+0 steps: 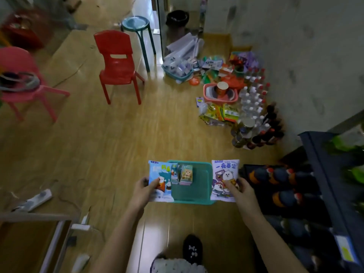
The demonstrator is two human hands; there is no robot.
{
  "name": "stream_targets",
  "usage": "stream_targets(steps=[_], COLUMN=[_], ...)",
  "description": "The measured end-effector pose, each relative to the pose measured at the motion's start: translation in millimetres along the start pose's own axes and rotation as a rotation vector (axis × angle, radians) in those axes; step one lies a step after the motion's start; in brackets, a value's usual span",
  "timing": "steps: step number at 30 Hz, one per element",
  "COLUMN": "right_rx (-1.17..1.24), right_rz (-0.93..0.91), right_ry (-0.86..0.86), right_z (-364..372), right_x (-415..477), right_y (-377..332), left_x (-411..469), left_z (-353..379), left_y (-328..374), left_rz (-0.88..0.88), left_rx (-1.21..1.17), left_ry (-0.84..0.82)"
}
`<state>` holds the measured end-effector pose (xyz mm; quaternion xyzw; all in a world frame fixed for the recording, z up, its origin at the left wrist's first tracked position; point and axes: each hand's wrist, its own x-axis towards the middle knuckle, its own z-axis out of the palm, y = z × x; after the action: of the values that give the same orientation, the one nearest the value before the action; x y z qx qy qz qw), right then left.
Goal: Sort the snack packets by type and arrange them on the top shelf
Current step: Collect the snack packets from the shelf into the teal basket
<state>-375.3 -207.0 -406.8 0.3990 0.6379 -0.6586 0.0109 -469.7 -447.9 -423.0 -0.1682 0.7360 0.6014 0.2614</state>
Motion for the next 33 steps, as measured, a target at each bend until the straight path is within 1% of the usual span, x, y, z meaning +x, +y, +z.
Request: stream_targets(steps=[4, 8, 10, 14, 18, 21, 24, 26, 30, 33], right_rx=[-0.021, -0.014, -0.032, -0.070, -0.100, -0.101, -0.094, -0.087, -0.100, -0.195], right_rz=[0.051, 0.118, 0.125, 0.120, 0.077, 0.025, -0.056, -0.079, -0.101, -0.134], right_ry=[0.021, 0.062, 0.068, 0.061, 0.045, 0.045, 0.066, 0.080, 0.124, 0.217], right_z=[51.1, 92.8, 113.0, 142.2, 162.0, 173.1, 180.2, 183.0, 187.5, 192.2], right_x=[100.3, 202.8, 256.4, 346.9, 412.2, 438.9, 452.3, 457.1, 462.7, 465.5], right_y=[47.1, 130.2, 185.1, 283.7, 357.3, 392.9, 414.8, 424.4, 432.5, 434.0], left_x=[111.8, 220.1, 278.3, 378.7, 453.2, 488.6, 505.2, 509.8, 511.1, 508.5], left_z=[27.3, 50.1, 62.8, 86.6, 99.6, 106.9, 113.3, 115.9, 120.3, 123.0], left_y=[-36.6, -111.3, -160.7, -246.7, -309.7, -344.1, -369.6, -381.1, -389.1, -387.6], left_rz=[-0.041, -0.078, -0.091, -0.043, -0.010, -0.001, 0.037, 0.074, 0.154, 0.228], left_rx=[0.032, 0.048, 0.057, 0.074, 0.038, 0.049, 0.064, 0.074, 0.212, 0.313], left_ry=[0.029, 0.027, 0.023, 0.067, 0.098, 0.090, 0.115, 0.135, 0.203, 0.270])
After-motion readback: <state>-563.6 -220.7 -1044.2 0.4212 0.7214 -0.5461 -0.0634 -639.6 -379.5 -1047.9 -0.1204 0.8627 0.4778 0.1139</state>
